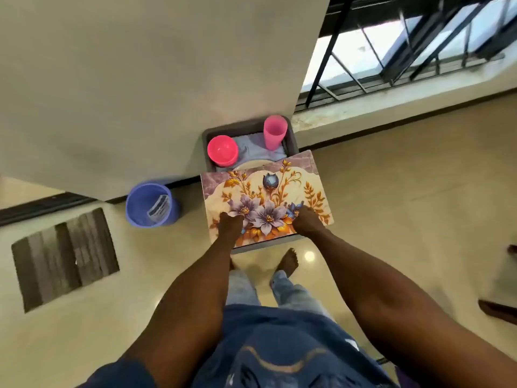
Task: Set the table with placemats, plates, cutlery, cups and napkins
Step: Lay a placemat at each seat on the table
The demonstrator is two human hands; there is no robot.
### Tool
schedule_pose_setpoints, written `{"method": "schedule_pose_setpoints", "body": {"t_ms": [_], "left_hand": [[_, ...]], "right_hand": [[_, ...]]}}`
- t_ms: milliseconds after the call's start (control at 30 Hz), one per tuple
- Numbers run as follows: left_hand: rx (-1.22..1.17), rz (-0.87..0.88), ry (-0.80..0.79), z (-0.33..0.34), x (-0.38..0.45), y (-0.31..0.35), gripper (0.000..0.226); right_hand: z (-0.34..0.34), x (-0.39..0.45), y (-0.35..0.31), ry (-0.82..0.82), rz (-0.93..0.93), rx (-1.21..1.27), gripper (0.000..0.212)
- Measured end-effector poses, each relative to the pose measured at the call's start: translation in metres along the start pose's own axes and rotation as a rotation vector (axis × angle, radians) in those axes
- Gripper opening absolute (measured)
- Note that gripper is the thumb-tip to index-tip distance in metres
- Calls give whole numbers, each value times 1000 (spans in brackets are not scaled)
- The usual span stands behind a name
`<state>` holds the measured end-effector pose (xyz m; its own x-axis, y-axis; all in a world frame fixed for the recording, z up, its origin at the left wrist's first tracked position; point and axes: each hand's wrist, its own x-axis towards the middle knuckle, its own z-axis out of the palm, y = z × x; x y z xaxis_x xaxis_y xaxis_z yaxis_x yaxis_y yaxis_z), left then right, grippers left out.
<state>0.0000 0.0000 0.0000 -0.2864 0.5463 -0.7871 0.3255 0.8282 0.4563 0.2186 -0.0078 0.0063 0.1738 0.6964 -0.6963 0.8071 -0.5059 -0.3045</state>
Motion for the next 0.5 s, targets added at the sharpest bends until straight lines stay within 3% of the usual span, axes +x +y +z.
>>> {"method": "schedule_pose_setpoints", "body": {"t_ms": [133, 300, 500], "left_hand": [[23, -56, 90, 9, 14, 1, 76], [105, -148, 247, 12, 44, -14, 96], [19, -262, 334, 8, 88, -23, 97]], "right_hand": [[-25, 29, 21, 32, 89, -52, 73], [-29, 76, 34, 91, 124, 1, 74], [-26, 118, 48, 88, 268, 113, 76]]}}
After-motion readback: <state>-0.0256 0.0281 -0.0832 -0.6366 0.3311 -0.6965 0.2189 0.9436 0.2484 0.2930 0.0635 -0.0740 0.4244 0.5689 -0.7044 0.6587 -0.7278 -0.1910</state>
